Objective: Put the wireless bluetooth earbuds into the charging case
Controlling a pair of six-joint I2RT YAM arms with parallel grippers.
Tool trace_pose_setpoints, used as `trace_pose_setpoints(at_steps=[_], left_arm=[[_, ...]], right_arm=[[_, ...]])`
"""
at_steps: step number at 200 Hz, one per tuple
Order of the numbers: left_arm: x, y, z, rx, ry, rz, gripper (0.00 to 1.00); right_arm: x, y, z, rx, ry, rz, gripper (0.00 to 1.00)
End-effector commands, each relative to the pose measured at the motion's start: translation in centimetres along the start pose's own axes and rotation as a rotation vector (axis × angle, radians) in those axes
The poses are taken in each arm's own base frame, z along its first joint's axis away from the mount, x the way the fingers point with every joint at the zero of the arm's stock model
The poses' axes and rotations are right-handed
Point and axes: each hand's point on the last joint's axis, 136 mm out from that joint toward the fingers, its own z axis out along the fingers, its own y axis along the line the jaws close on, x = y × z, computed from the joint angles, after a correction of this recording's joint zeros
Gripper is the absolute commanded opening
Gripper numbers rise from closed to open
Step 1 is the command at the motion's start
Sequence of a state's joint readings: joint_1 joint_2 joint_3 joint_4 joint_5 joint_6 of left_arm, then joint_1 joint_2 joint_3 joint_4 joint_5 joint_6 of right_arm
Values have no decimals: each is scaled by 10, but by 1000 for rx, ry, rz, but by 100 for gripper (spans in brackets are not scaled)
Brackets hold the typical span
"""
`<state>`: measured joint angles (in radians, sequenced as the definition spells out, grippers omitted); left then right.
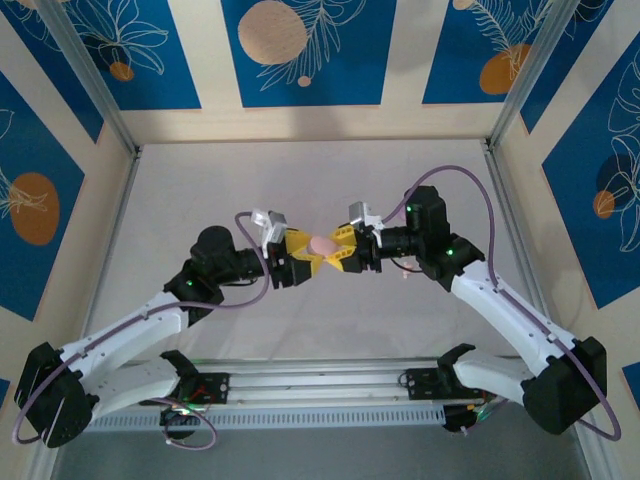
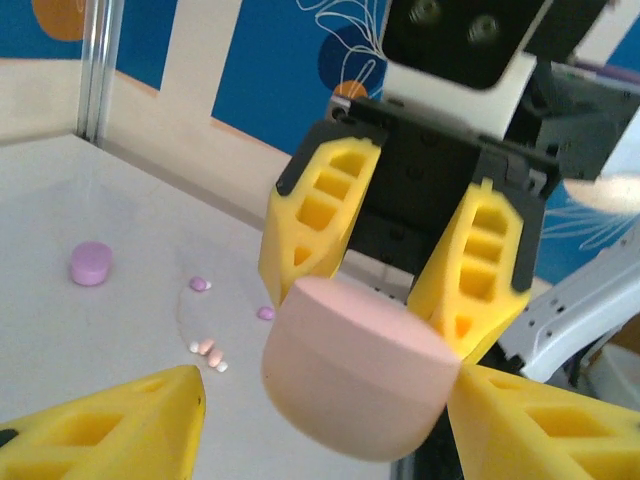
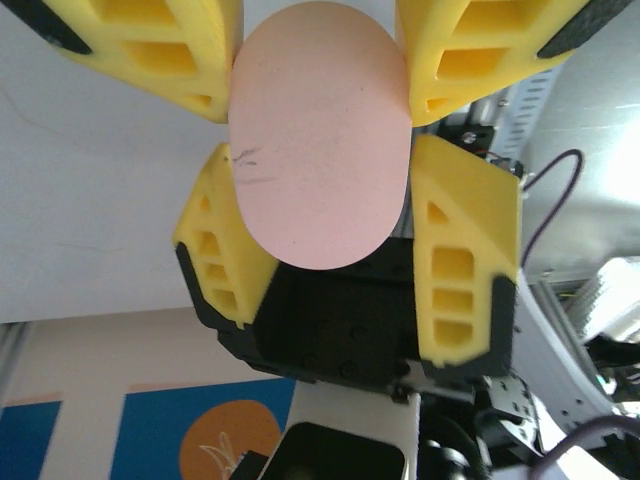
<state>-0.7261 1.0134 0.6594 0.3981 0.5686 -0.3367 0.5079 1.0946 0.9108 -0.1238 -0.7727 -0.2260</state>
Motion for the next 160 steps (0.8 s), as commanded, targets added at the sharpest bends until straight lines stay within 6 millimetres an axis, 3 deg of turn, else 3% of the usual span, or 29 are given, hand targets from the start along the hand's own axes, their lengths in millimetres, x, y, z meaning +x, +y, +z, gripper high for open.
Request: trace_pose_setpoints(at_steps=[1, 56, 160], left_arm=[[-2, -14, -3, 59, 4, 179, 63], [-7, -19, -1, 86, 5, 211, 55], [-10, -25, 3, 139, -15, 149, 55]], right_arm=[[-9, 15, -3, -87, -8, 39, 35], [-8, 13, -2, -89, 4, 36, 35], [-4, 9, -1, -59, 16, 1, 35]])
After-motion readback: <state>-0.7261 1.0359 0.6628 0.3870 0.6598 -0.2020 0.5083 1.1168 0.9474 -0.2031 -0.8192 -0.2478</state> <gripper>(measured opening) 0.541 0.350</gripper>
